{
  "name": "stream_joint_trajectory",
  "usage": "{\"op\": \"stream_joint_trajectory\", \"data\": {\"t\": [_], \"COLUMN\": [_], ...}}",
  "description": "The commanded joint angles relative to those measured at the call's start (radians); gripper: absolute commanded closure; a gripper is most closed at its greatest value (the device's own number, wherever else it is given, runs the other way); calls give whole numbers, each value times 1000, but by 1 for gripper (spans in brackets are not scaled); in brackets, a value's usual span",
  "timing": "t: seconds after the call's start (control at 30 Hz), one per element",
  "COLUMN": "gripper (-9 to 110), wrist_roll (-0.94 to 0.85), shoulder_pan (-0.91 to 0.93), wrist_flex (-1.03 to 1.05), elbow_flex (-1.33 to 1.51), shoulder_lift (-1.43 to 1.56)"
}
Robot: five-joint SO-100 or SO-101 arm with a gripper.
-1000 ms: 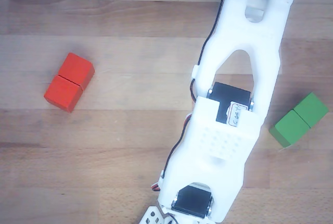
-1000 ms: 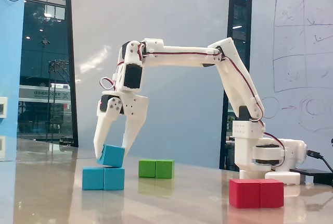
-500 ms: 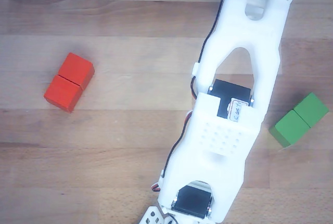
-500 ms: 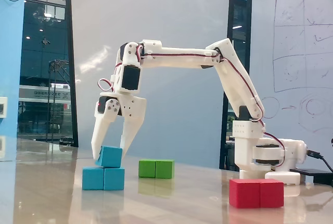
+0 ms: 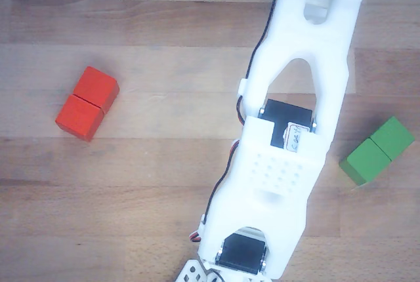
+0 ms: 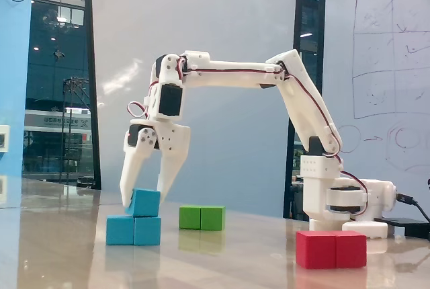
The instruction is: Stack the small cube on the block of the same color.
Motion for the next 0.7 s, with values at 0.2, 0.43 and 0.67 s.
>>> {"op": "stream_joint_trajectory", "data": {"t": [0.2,0.43,0.67], "gripper": [65,63,62], "wrist_roll": [0,0,-2], "shoulder_pan": [-15,-14,-11], "wrist_flex": [25,25,29], "elbow_flex": [-6,-8,-8], "shoulder_lift": [15,25,26]}}
